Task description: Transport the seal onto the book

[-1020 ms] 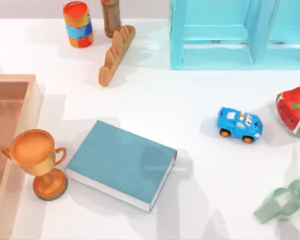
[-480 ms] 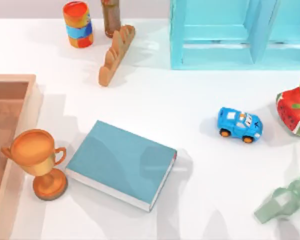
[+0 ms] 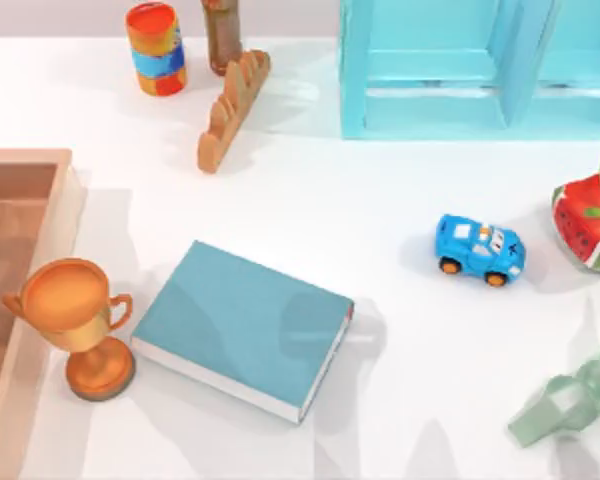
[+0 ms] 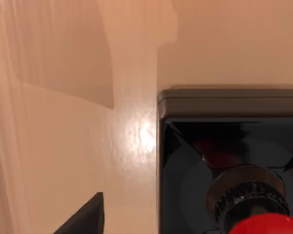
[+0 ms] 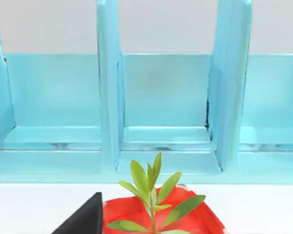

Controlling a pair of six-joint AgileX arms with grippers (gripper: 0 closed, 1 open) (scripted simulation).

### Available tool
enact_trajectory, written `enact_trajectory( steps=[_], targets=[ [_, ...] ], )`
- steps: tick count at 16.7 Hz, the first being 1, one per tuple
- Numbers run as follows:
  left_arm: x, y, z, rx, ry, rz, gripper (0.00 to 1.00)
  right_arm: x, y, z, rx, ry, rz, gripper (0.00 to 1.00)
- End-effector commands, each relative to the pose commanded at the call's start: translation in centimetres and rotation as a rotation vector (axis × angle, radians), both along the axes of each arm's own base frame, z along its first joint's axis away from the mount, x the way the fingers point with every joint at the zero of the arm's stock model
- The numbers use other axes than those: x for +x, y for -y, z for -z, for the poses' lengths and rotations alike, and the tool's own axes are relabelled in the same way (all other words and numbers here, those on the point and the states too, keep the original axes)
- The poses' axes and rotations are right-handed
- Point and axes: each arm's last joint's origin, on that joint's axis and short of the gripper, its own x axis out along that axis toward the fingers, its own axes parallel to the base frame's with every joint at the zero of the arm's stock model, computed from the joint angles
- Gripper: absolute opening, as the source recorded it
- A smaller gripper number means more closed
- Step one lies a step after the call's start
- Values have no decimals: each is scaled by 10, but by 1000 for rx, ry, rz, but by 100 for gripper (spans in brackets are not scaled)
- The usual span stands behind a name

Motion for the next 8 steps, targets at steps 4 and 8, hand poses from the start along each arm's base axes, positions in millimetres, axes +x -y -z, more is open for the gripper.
enact_trajectory(
  steps=[4, 8],
  targets=[
    [0, 0, 0, 0, 0, 0, 62, 0, 0, 0, 0, 0, 0, 100],
    [0, 0, 0, 0, 0, 0, 32, 0, 0, 0, 0, 0, 0, 100]
  ],
)
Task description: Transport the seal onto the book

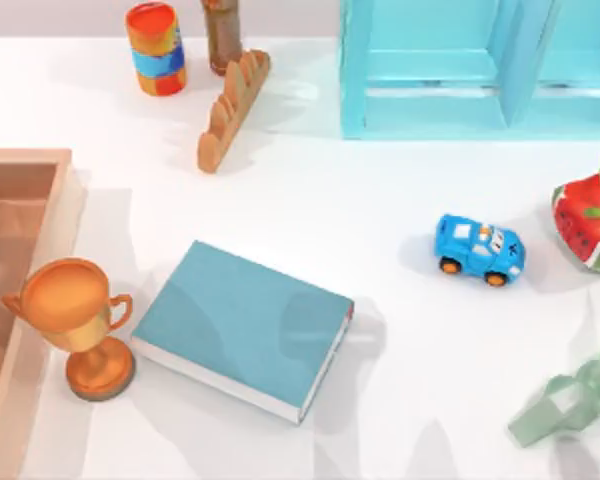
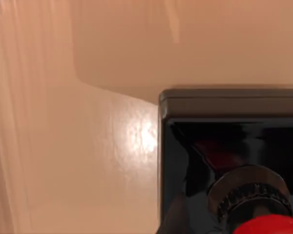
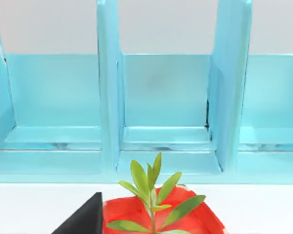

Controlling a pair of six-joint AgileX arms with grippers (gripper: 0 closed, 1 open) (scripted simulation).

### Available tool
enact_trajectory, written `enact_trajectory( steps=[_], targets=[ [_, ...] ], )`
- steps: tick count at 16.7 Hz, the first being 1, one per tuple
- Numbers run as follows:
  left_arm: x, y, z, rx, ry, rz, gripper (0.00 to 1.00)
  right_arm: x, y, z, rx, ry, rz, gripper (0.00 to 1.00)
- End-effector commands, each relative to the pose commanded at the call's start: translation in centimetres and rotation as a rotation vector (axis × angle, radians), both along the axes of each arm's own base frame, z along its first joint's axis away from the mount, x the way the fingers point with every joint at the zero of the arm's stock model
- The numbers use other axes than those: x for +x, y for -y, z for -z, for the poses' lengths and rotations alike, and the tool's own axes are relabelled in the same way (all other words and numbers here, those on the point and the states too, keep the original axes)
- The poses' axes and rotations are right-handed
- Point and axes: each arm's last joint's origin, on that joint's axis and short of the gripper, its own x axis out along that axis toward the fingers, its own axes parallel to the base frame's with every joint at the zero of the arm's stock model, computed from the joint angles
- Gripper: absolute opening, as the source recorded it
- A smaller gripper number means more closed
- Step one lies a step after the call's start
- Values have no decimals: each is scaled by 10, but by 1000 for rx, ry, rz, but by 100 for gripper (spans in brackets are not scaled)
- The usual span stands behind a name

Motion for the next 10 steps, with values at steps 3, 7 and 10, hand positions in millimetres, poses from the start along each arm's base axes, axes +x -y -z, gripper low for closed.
enact_trajectory(
  steps=[3, 7, 10],
  targets=[
    [0, 0, 0, 0, 0, 0, 10, 0, 0, 0, 0, 0, 0, 100],
    [0, 0, 0, 0, 0, 0, 0, 0, 0, 0, 0, 0, 0, 100],
    [0, 0, 0, 0, 0, 0, 0, 0, 0, 0, 0, 0, 0, 100]
  ],
)
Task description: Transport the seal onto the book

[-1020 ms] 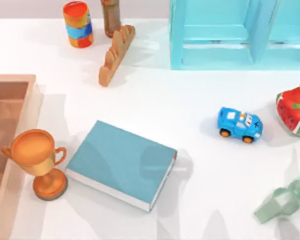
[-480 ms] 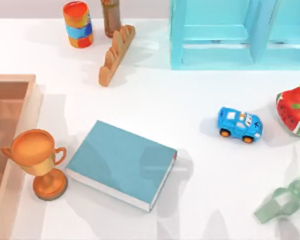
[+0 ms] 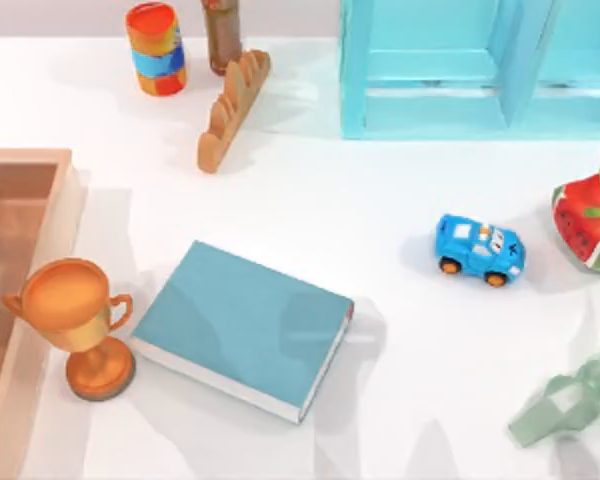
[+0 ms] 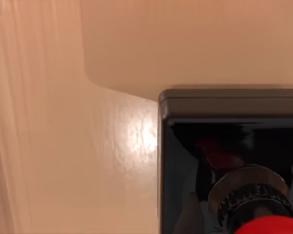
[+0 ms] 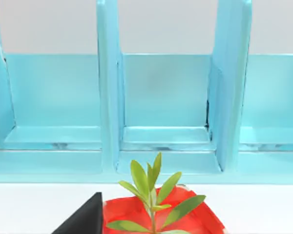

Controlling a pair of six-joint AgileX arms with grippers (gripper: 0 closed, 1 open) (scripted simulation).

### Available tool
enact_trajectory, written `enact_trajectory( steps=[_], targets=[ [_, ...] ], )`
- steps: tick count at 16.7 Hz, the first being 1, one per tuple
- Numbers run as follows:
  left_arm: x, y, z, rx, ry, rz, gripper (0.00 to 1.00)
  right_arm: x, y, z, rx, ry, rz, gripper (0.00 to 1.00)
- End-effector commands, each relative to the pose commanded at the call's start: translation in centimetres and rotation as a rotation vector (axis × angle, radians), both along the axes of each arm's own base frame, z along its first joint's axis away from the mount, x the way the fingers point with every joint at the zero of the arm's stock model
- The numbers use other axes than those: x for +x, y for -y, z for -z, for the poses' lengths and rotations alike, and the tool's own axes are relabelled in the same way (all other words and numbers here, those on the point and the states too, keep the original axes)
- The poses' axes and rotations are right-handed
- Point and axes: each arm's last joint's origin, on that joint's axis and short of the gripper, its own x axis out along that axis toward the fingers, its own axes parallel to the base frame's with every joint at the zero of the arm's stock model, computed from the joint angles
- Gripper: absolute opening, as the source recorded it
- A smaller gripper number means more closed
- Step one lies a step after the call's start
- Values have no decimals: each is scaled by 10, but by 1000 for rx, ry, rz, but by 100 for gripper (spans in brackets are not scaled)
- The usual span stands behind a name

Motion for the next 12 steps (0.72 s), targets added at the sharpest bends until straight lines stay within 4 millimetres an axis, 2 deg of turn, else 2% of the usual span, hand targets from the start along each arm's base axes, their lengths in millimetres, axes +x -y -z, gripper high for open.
enact_trajectory(
  steps=[4, 6, 8, 12],
  targets=[
    [1, 1, -1, 0, 1, 4, 0, 0, 0, 0, 0, 0, 0, 100],
    [6, 12, -10, 1, 2, 6, 0, 0, 0, 0, 0, 0, 0, 100],
    [15, 32, -31, 2, 5, 8, 0, 0, 0, 0, 0, 0, 0, 100],
    [18, 93, -90, 1, -18, 8, 0, 0, 0, 0, 0, 0, 0, 100]
  ],
)
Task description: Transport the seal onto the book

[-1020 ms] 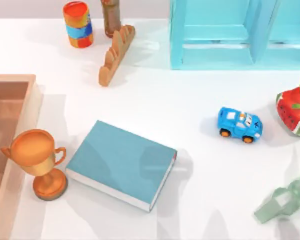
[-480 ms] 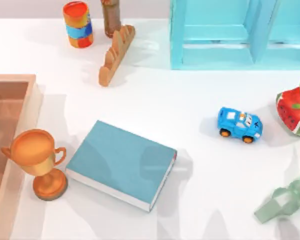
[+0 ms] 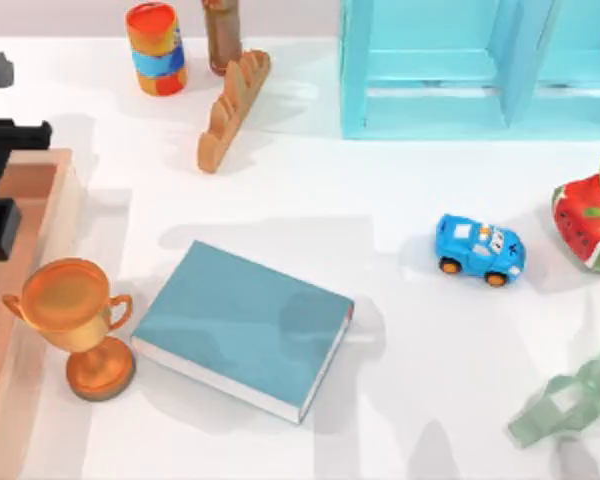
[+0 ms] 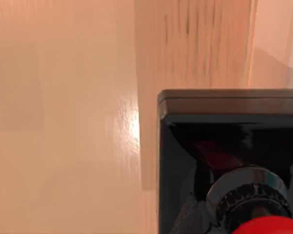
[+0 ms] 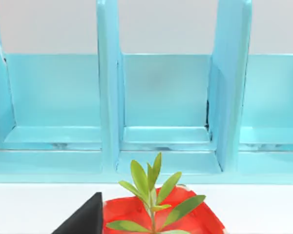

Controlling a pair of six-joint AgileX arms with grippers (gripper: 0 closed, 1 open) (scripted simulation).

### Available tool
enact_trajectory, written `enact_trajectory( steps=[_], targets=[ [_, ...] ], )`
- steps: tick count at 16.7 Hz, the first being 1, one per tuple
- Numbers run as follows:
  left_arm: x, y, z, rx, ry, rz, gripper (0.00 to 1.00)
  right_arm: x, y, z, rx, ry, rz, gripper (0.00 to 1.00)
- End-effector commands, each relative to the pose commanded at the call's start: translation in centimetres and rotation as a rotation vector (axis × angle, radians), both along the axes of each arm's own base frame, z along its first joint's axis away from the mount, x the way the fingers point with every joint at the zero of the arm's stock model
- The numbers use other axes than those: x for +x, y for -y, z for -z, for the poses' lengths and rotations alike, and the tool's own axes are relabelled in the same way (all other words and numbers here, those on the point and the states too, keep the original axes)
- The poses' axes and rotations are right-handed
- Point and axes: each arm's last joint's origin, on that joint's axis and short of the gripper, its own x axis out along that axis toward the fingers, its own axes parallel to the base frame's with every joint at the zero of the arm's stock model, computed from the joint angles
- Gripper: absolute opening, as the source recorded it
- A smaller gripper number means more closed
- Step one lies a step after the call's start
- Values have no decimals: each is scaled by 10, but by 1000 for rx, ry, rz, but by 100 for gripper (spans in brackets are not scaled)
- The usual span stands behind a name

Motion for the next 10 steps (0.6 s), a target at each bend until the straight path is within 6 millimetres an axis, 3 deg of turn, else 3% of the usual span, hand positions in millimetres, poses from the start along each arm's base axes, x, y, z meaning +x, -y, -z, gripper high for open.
enact_trajectory(
  steps=[3, 5, 10],
  targets=[
    [-12, 41, -41, 1, 4, -4, 0, 0, 0, 0, 0, 0, 0, 100],
    [-19, 55, -58, 0, 16, -5, 0, 0, 0, 0, 0, 0, 0, 100],
    [-19, 57, -59, -1, 15, -7, 0, 0, 0, 0, 0, 0, 0, 100]
  ],
)
